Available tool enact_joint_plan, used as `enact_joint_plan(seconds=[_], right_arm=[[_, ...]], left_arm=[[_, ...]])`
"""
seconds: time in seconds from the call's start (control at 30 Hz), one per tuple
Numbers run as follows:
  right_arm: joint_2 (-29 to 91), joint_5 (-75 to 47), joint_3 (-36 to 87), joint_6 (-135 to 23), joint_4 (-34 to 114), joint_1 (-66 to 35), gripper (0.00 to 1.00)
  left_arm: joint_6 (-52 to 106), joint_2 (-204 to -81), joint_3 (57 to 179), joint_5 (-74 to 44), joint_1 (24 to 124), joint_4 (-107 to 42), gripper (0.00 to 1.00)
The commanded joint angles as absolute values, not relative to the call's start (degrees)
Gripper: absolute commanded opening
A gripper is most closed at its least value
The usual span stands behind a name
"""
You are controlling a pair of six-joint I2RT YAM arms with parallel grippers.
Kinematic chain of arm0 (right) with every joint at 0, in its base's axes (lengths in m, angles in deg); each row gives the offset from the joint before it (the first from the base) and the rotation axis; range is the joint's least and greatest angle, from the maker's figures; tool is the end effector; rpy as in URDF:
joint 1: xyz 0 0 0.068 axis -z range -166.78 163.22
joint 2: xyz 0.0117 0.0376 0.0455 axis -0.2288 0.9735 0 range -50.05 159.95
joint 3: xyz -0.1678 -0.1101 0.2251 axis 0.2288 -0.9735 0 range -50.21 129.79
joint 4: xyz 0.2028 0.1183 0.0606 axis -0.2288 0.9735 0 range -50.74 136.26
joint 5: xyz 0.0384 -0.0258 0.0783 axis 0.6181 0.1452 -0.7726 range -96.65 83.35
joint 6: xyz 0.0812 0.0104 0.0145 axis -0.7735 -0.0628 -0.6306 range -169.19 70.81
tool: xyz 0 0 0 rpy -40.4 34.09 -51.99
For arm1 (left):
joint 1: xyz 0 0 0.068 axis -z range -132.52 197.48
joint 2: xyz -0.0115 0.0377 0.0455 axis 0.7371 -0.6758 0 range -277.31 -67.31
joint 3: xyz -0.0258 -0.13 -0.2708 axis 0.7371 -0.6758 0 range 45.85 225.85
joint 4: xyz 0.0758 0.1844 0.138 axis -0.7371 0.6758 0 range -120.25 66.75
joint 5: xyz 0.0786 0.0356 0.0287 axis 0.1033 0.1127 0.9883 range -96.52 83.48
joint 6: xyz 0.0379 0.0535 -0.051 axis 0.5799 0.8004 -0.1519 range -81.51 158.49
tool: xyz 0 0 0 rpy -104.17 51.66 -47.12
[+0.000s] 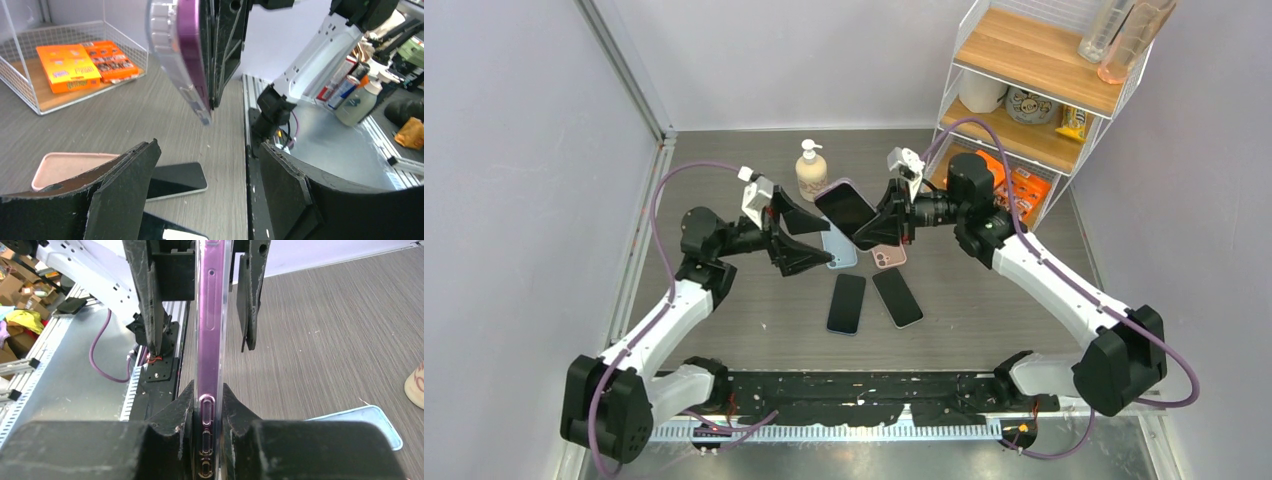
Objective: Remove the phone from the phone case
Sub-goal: Remove the phone case from the phone.
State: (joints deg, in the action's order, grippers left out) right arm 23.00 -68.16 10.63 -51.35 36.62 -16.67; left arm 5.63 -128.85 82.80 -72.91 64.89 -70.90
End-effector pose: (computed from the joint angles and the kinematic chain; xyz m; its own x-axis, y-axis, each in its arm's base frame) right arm 0.2056 0.1918 0.3874 -0.1813 -0.0836 -0.9799 -0.9830 -0.0152 0.1832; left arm 0.1790 -0.1258 0.3612 -0.2992 -0.1340 -0.9447 0.9496 0.0548 -0.3085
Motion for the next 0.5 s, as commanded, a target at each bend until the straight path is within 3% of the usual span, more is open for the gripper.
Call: enact_joint_plan(seconds=[0.0,0.3,0.47], right_arm=[[23.89,-69.78,8.73,-67.14,12.88,-17.15,0.05],[23.61,-68.62,4.10,-69.92,6.89,-17.63,0.05],[23.62,-68.89,1.94,-69.85,5.99,-18.11,0.05]], left_arm=[[3.87,-128.59,83.32,-61.70,68.46,-77.81,0.82],[-1.61,-131.05,85.86,-54.35,72.18,-82.13,0.69],[-2.28,-131.43,86.43,-54.89,72.26,-82.74,0.52]])
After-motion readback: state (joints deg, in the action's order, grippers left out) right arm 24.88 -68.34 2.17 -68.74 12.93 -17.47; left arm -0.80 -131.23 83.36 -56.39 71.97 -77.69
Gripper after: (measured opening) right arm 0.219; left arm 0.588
